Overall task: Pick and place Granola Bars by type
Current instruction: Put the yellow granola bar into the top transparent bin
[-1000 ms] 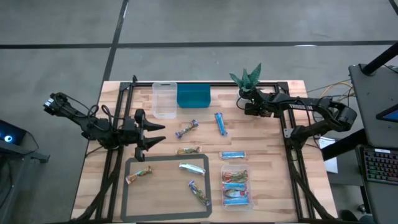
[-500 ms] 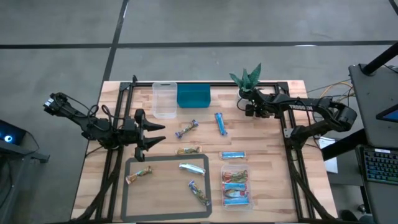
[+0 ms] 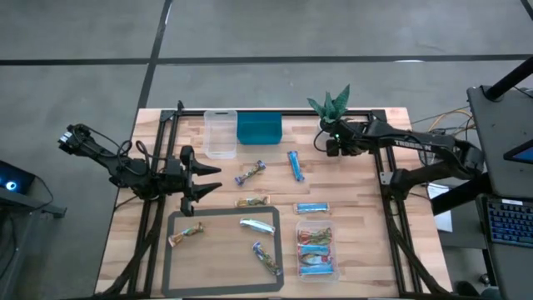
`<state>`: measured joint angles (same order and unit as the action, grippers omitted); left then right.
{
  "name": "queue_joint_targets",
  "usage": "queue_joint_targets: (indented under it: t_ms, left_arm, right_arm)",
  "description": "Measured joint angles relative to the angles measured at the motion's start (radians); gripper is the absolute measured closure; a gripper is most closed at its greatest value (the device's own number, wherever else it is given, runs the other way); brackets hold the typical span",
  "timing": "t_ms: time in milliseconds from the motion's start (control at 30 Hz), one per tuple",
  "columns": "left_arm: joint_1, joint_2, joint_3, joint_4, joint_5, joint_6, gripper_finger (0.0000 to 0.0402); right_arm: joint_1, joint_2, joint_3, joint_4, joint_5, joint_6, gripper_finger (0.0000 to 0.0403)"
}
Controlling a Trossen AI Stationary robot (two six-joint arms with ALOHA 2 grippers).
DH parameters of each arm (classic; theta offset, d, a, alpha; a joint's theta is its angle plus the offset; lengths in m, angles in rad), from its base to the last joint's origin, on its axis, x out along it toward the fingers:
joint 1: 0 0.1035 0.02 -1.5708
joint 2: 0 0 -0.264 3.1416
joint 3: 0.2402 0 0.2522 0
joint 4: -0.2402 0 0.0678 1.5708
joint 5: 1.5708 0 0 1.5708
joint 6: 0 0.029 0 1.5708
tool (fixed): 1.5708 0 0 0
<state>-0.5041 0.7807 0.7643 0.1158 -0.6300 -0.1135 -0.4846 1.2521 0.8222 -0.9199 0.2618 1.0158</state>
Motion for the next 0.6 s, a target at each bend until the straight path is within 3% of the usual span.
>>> queue_joint_targets:
  t_ms: [233,600]
  left_arm:
    - [0.000,-0.001,0.000,0.000,0.000,0.008,0.0225]
    - [0.000,-0.002,0.000,0.000,0.001,0.006,0.0225]
  right_arm:
    - [0.086,-0.007,0.117,-0.139,0.030,0.039,0.0395]
    - [0.129,-0.005,0.105,-0.153,0.037,0.103,0.0395]
